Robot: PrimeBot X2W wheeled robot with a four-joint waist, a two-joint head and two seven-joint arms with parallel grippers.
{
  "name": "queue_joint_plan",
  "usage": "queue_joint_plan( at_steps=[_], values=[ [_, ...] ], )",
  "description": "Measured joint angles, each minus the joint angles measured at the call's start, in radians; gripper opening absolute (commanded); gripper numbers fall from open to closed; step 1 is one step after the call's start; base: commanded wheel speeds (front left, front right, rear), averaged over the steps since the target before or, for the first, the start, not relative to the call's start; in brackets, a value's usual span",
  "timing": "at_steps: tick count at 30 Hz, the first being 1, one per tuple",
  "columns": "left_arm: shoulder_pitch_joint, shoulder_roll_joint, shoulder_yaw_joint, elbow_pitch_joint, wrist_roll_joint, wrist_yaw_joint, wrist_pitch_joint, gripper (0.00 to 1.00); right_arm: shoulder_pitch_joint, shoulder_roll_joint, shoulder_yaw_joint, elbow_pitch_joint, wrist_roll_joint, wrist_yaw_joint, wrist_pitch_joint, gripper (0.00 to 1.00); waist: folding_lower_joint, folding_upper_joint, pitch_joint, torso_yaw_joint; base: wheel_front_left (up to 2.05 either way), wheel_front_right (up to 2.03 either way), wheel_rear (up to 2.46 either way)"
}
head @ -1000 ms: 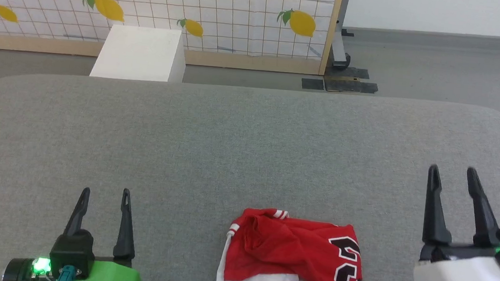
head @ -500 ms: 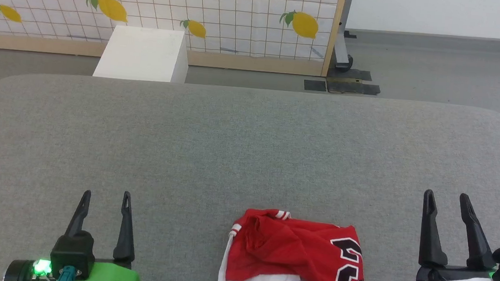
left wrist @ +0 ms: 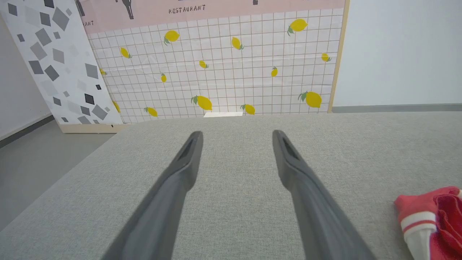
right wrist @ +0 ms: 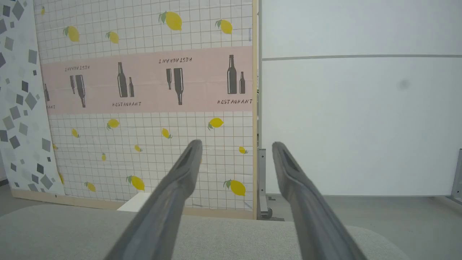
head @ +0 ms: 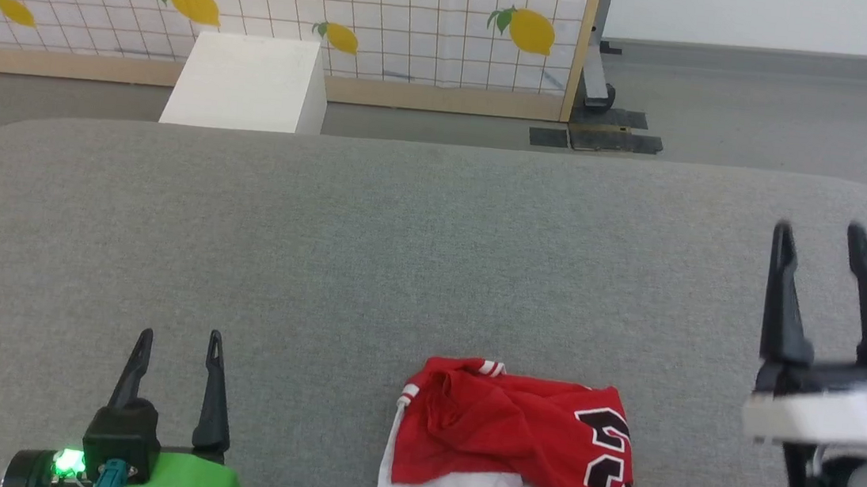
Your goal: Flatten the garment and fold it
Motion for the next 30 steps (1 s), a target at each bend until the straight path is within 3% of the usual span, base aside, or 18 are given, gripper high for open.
queue_joint_plan(
  at_steps=[7, 13, 17, 24, 30],
  values=[
    [-0.004, -0.002, 0.0, 0.0, 0.0, -0.007, 0.0, 1.0, -0.142, -0.178, 0.133, 0.048, 0.086, 0.0, 0.381, 1.0, 0.0, 0.0, 0.028, -0.004, 0.0, 0.0, 0.0],
    [-0.023, -0.004, 0.0, 0.002, 0.0, -0.008, 0.0, 1.0, -0.201, -0.341, 0.324, 0.143, 0.317, 0.0, 0.707, 1.0, 0.0, 0.0, 0.054, -0.004, 0.0, 0.0, 0.0],
    [-0.041, -0.005, -0.003, 0.003, -0.001, -0.013, 0.0, 1.0, -0.209, -0.422, 0.448, 0.2, 0.467, 0.0, 0.866, 1.0, 0.0, 0.0, 0.072, 0.004, 0.0, 0.0, 0.0],
    [-0.061, -0.008, -0.006, 0.005, -0.001, -0.018, 0.0, 1.0, -0.214, -0.447, 0.577, 0.259, 0.721, 0.0, 1.007, 1.0, 0.0, 0.0, 0.11, 0.022, 0.0, 0.0, 0.0],
    [-0.092, -0.009, -0.011, 0.009, -0.001, -0.025, 0.0, 1.0, -0.223, -0.43, 0.649, 0.325, 0.789, 0.0, 1.001, 1.0, 0.0, 0.0, 0.147, 0.043, 0.0, 0.0, 0.0]
  ],
)
